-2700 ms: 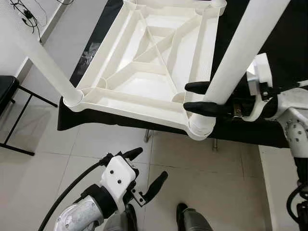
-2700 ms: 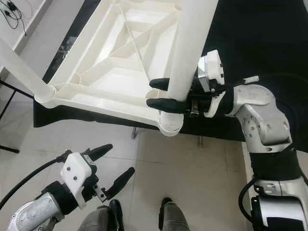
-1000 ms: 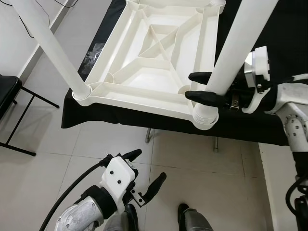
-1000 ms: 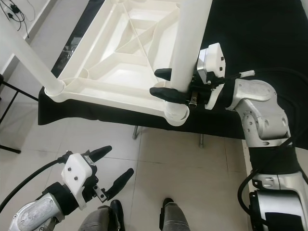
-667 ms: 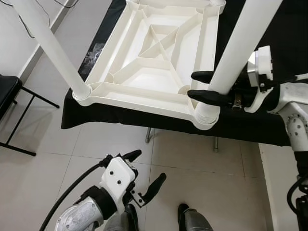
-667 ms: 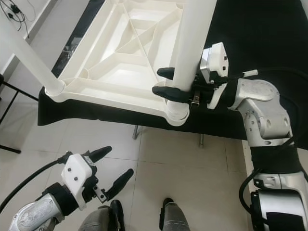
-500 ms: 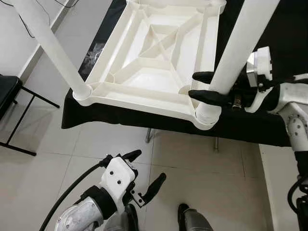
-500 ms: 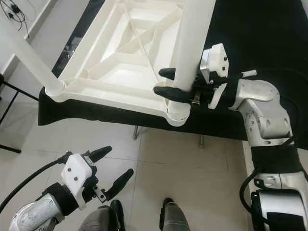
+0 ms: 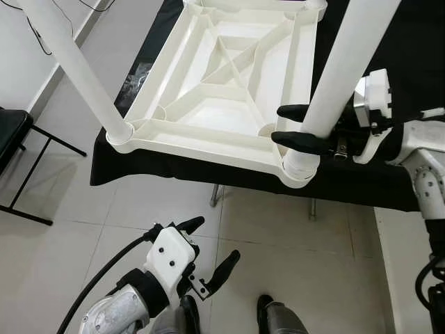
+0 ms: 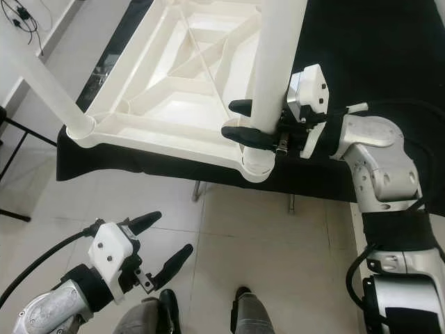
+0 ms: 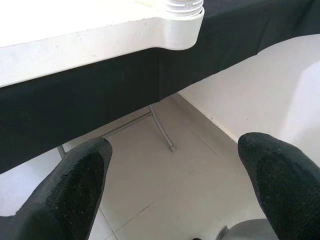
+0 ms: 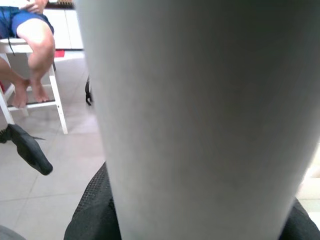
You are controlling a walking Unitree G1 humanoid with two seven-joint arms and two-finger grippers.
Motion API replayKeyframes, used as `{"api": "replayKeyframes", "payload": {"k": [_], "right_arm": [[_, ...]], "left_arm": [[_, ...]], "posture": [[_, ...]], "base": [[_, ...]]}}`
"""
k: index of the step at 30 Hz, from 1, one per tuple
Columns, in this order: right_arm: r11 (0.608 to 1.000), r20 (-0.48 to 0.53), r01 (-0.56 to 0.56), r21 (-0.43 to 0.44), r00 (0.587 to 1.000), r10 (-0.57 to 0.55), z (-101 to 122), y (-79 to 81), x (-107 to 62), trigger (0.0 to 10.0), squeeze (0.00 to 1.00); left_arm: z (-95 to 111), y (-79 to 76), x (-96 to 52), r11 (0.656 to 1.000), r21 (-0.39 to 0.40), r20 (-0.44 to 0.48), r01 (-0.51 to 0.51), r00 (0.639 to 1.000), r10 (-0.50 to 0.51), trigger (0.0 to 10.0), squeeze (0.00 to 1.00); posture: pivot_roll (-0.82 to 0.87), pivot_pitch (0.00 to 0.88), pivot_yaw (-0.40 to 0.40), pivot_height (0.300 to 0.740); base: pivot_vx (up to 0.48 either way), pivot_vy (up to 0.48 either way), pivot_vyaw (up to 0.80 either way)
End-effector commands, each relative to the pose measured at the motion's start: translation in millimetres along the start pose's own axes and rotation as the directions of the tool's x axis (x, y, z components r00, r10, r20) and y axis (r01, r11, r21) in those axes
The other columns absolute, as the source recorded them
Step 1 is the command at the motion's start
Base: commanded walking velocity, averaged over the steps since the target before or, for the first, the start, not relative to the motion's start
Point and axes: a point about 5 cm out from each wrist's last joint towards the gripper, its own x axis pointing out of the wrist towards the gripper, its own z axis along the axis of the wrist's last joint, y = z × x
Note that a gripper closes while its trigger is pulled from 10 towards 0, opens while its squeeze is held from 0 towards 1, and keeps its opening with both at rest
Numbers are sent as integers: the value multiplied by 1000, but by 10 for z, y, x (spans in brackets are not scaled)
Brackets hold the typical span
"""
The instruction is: Building children table
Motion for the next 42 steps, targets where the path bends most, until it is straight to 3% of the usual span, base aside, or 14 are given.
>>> {"api": "replayKeyframes", "payload": {"k": [1, 12, 24, 26, 27, 28, 29, 30, 31, 32, 34, 35, 38, 42], "right_arm": [[997, 3, -70, 43, 998, 70, -65, 103, 54, 10000, 0], [989, -81, 143, 34, 987, -140, -250, -19, 157, 10000, 0], [896, -160, 443, 25, 887, -434, -371, -104, 99, 10000, 0], [806, -207, 591, 43, 794, -571, -483, -21, 142, 10000, 0], [806, -207, 591, 43, 794, -571, -483, -21, 142, 10000, 0], [724, -244, 688, 49, 711, -659, -567, 92, 187, 10000, 0], [724, -244, 688, 49, 711, -659, -567, 92, 187, 10000, 0], [650, -280, 759, 25, 630, -725, -628, 211, 213, 10000, 0], [650, -280, 759, 25, 630, -725, -628, 211, 213, 10000, 0], [551, -301, 833, 44, 537, -788, -681, 338, 226, 10000, 0], [551, -301, 833, 44, 537, -788, -681, 338, 226, 10000, 0], [484, -316, 873, 57, 476, -821, -715, 444, 244, 10000, 0], [434, -338, 898, 78, 433, -836, -752, 592, 337, 10000, 0], [411, -353, 909, 73, 409, -841, -763, 638, 414, 10000, 0]], "left_arm": [[-31, -25, -26, 1000, 0, -17, 11, 1000, -11, 10000, 0], [-36, -24, -22, 1000, -1, -16, 8, 1000, -8, 10000, 0], [-51, -27, -28, 1000, -1, -18, 8, 1000, -8, 10000, 0], [-55, -25, -29, 1000, 0, -18, 7, 1000, -7, 10000, 0], [-55, -25, -29, 1000, 0, -18, 7, 1000, -7, 10000, 0], [-55, -21, -28, 1000, 1, -18, 5, 1000, -5, 10000, 0], [-55, -21, -28, 1000, 1, -18, 5, 1000, -5, 10000, 0], [-56, -18, -27, 1000, 2, -18, 4, 1000, -4, 10000, 0], [-56, -18, -27, 1000, 2, -18, 4, 1000, -4, 10000, 0], [-57, -13, -26, 1000, 3, -18, 3, 1000, -3, 10000, 0], [-57, -13, -26, 1000, 3, -18, 3, 1000, -3, 10000, 0], [-61, -11, -22, 1000, 4, -18, 3, 1000, -3, 10000, 0], [-72, -4, -13, 1000, 6, -19, 5, 1000, -5, 10000, 0], [-79, 4, -3, 1000, 8, -18, 5, 1000, -4, 10000, 0]], "posture": [[-2, 368, 38, 740], [-5, 364, 33, 740], [-15, 350, 21, 740], [-16, 345, 18, 740], [-16, 345, 18, 740], [-18, 348, 18, 740], [-18, 348, 18, 740], [-18, 348, 18, 740], [-18, 348, 18, 740], [-18, 342, 19, 740], [-18, 342, 19, 740], [-21, 339, 23, 740], [-22, 333, 24, 740], [-25, 325, 24, 740]], "base": [[0, 0, 0], [0, 0, 0], [0, 0, 0], [0, 0, 0], [0, 0, 0], [0, 0, 0], [0, 0, 0], [0, 0, 0], [0, 0, 0], [0, 0, 0], [0, 0, 0], [0, 0, 0], [0, 0, 0], [0, 0, 0]]}}
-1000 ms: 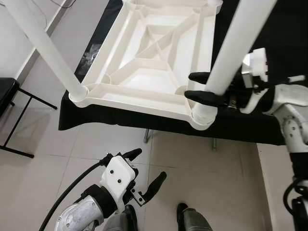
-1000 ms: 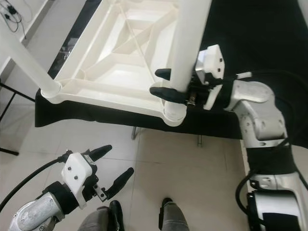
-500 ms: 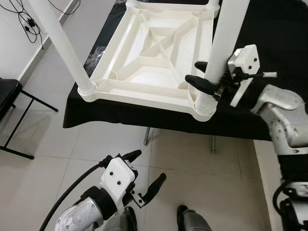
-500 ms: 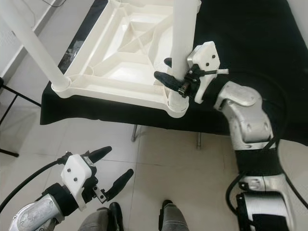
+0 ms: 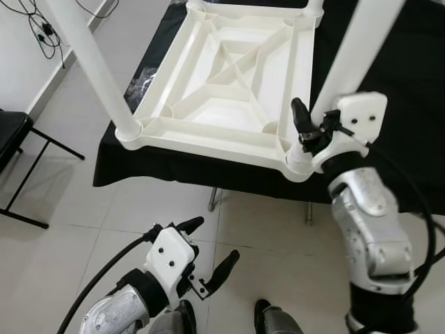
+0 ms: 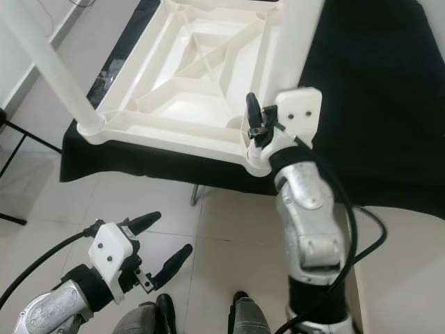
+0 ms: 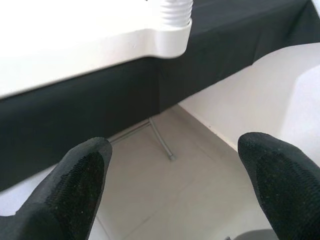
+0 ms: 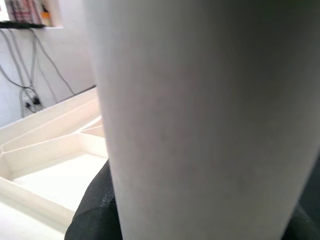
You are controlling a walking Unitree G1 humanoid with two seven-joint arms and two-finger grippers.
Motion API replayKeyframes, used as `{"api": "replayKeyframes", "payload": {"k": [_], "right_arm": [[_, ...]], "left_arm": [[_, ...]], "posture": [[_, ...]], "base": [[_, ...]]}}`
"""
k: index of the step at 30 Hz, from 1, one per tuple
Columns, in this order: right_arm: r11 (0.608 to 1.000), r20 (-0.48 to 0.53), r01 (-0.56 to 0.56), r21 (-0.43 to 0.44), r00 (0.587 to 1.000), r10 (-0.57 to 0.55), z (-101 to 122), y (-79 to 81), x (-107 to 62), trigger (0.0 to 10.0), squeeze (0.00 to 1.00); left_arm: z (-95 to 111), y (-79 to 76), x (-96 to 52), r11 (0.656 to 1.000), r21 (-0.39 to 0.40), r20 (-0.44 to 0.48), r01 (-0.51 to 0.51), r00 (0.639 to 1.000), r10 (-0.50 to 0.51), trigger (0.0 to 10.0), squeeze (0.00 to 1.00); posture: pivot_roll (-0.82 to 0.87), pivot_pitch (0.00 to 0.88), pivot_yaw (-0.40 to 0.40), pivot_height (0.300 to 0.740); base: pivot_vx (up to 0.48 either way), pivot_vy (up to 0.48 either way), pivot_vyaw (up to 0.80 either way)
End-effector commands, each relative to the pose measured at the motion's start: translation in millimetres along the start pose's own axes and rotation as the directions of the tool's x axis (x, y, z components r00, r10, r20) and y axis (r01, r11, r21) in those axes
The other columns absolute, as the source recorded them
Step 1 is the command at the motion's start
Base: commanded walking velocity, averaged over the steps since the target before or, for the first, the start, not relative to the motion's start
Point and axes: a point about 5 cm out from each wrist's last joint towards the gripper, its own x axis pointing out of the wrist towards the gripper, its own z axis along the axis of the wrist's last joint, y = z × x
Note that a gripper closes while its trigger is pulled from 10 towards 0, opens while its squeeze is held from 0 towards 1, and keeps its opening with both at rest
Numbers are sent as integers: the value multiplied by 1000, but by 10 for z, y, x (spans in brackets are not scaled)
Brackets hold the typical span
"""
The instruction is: Building children table
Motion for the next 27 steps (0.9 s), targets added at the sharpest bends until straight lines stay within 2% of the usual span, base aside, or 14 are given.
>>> {"api": "replayKeyframes", "payload": {"k": [1, 11, 17, 19, 20, 27], "right_arm": [[999, -270, 47, -3, 962, -46, -501, 23, -88, 10000, 0], [996, -272, 93, 3, 958, -88, -437, 155, -93, 10000, 0], [995, -238, 98, 15, 967, -92, -356, 141, -61, 10000, 0], [996, -199, 83, 25, 977, -76, -282, 122, -15, 10000, 0], [998, -99, 57, 26, 994, -54, -74, 51, 91, 10000, 0], [999, -6, 51, 7, 999, -51, 126, -19, 178, 10000, 0]], "left_arm": [[-67, -12, -19, 1000, 0, -30, 5, 1000, -5, 10000, 0], [-82, 6, 15, 1000, 3, -24, 3, 1000, -3, 10000, 0], [-89, 18, 30, 1000, 8, -20, -2, 1000, 2, 10000, 0], [-92, 26, 38, 1000, 9, -18, -3, 1000, 3, 10000, 0], [-97, 39, 52, 1000, 13, -15, -5, 1000, 6, 10000, 0], [-109, 52, 72, 1000, 22, -11, -7, 1000, 7, 10000, 0]], "posture": [[-26, 324, 24, 740], [-35, 312, 21, 740], [-37, 306, 18, 740], [-41, 304, 19, 740], [-44, 299, 20, 740], [-46, 294, 22, 740]], "base": [[0, 0, 0], [0, 0, 0], [0, 0, 0], [0, 0, 0], [0, 0, 0], [0, 0, 0]]}}
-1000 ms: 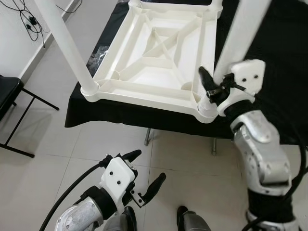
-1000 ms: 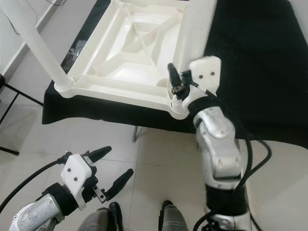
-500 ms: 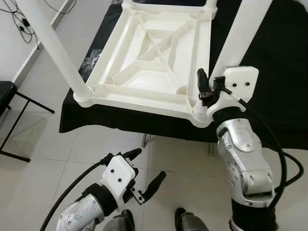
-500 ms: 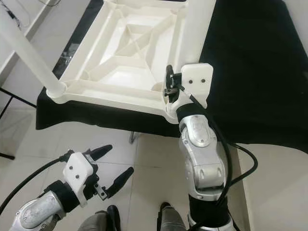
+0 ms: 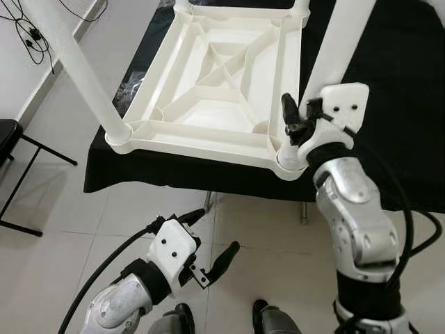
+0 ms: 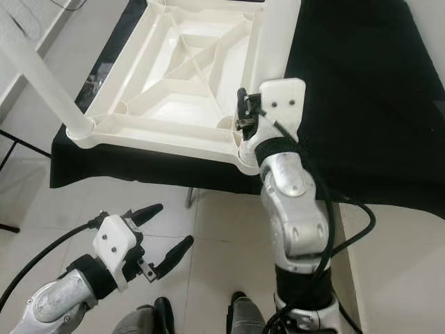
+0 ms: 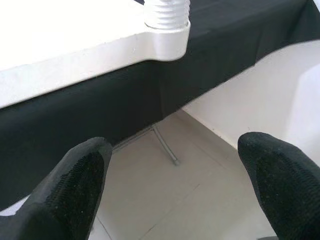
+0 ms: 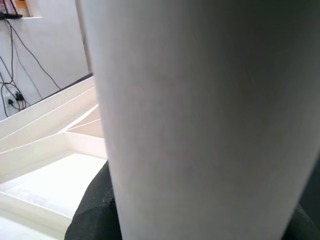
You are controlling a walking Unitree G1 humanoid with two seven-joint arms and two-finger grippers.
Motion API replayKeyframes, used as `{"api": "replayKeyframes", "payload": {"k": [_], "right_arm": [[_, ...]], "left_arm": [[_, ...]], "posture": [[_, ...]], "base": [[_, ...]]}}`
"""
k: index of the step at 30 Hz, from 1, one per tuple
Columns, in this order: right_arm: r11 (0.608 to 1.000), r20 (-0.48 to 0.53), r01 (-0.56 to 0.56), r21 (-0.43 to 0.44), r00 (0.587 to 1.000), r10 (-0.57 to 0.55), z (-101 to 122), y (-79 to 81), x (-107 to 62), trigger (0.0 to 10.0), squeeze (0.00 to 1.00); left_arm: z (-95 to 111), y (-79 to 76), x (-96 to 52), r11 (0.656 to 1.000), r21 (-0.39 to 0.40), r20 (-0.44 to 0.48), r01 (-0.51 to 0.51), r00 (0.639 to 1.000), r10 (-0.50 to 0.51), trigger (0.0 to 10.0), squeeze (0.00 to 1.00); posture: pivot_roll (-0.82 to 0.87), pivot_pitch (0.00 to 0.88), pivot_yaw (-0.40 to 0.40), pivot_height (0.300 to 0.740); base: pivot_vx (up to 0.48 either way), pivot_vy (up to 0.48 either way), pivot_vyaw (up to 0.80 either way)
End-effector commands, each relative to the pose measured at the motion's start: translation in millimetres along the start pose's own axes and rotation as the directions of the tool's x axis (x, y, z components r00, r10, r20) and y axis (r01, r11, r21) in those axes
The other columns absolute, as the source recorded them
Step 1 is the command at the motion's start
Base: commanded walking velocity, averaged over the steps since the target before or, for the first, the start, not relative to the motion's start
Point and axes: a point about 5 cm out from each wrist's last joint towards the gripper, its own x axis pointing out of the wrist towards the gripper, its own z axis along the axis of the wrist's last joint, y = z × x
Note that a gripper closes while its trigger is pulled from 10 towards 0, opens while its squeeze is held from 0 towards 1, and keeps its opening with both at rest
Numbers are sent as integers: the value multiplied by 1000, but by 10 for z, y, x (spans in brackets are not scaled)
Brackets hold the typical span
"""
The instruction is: Building children table
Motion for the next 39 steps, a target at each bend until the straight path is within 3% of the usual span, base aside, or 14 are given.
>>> {"api": "replayKeyframes", "payload": {"k": [1, 17, 23, 25, 27, 29, 30, 32, 39], "right_arm": [[1000, 4, 0, 0, 1000, 0, -5, -20, 2, 10000, 0], [998, 136, -46, 29, 990, 42, 262, -1, 35, 10000, 0], [997, 147, -73, 31, 987, 68, 282, 17, 40, 10000, 0], [992, 138, -126, 20, 983, 122, 257, 62, 33, 10000, 0], [960, 104, -281, 10, 955, 278, 182, 160, 6, 10000, 0], [915, 101, -399, 49, 914, 393, 168, 160, -14, 10000, 0], [915, 101, -399, 49, 914, 393, 168, 160, -14, 10000, 0], [871, 80, -484, 82, 875, 478, 138, 64, 2, 10000, 0], [835, 46, -540, 101, 841, 538, 14, -126, 113, 10000, 0]], "left_arm": [[-60, -24, -18, 1000, -8, -25, 1, 1000, -1, 10000, 0], [-79, -3, -7, 1000, 2, -19, 3, 1000, -3, 10000, 0], [-84, 0, 0, 1000, 2, -18, 2, 1000, -2, 10000, 0], [-85, 1, 5, 1000, 2, -18, 1, 1000, -1, 10000, 0], [-85, 12, 15, 1000, 0, -18, 0, 1000, 0, 10000, 0], [-87, 26, 20, 1000, -7, -16, -1, 1000, 1, 10000, 0], [-87, 26, 20, 1000, -7, -16, -1, 1000, 1, 10000, 0], [-98, 24, 33, 1000, -8, -17, 7, 1000, -7, 10000, 0], [-112, -17, 51, 999, 2, -22, 37, 999, -37, 10000, 0]], "posture": [[-46, 294, 22, 740], [-49, 289, 32, 740], [-49, 288, 29, 740], [-46, 287, 28, 740], [-43, 285, 30, 740], [-45, 281, 31, 740], [-45, 281, 31, 740], [-52, 272, 29, 740], [-39, 261, 15, 740]], "base": [[0, 0, 0], [0, 0, 0], [0, 0, 0], [0, 0, 0], [0, 0, 0], [0, 0, 0], [0, 0, 0], [0, 0, 0], [0, 0, 0]]}}
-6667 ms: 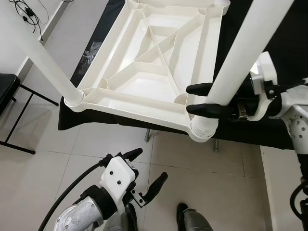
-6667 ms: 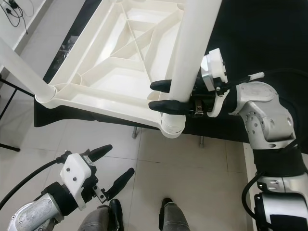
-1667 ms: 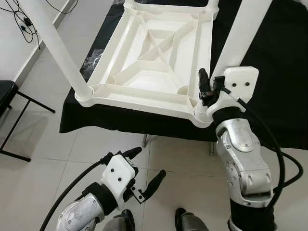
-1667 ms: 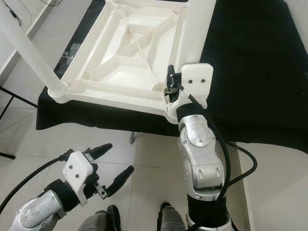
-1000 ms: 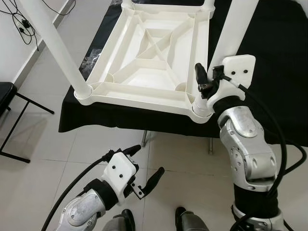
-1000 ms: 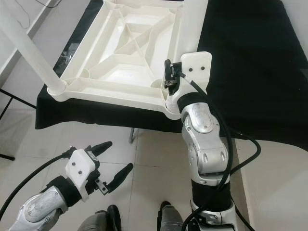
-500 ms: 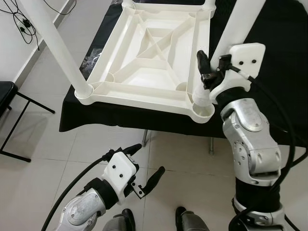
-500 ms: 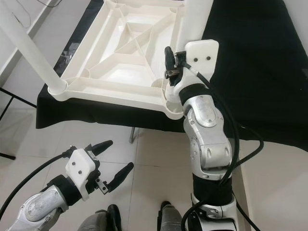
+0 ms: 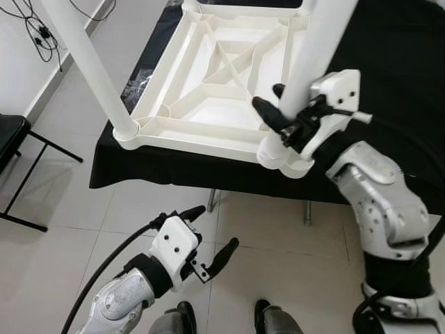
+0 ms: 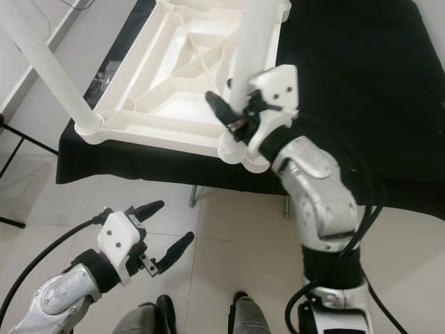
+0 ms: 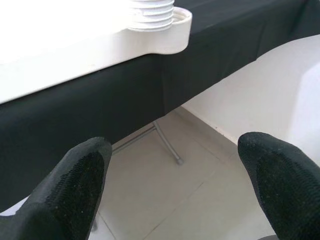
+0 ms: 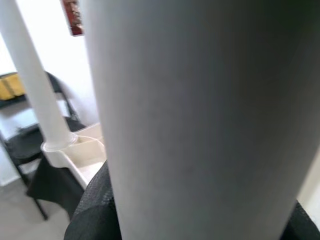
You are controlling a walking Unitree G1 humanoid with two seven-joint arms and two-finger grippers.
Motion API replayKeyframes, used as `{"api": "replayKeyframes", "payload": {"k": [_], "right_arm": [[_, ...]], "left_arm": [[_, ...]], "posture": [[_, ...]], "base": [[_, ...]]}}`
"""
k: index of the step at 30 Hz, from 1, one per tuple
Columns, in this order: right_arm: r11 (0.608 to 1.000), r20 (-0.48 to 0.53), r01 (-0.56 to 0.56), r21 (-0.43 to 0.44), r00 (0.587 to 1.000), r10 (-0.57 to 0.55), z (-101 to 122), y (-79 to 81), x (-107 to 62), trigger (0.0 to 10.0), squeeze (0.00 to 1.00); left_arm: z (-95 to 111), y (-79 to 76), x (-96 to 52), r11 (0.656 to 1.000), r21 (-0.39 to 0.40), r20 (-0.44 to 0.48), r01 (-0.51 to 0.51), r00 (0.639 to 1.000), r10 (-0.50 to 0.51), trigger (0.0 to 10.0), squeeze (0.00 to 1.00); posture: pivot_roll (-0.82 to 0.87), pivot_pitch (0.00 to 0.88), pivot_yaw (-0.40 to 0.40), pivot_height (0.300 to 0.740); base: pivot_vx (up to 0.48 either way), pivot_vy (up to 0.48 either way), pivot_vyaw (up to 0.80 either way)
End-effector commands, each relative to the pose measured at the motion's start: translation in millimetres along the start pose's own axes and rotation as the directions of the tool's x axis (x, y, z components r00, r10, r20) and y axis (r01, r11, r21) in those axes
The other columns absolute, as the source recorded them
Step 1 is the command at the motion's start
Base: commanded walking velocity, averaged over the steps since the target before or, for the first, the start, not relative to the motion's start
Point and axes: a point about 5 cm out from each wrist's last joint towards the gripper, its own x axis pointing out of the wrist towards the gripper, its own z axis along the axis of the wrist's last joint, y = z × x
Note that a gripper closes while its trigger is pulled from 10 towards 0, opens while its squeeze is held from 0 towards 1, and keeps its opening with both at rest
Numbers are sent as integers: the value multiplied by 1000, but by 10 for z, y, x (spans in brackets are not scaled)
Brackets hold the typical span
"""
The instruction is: Building children table
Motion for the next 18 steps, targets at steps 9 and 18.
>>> {"api": "replayKeyframes", "payload": {"k": [9, 18], "right_arm": [[988, 93, -86, 127, 993, 75, 7, 159, -19, 10000, 0], [973, 146, -51, 224, 989, 18, 36, 355, -86, 10000, 0]], "left_arm": [[-141, 166, 24, 979, -130, -85, -160, 985, 149, 10000, 0], [-150, 353, 171, 961, -155, -77, -231, 972, 221, 10000, 0]], "posture": [[-41, 246, 19, 740], [-86, 200, 33, 740]], "base": [[0, 0, 0], [0, 0, 0]]}}
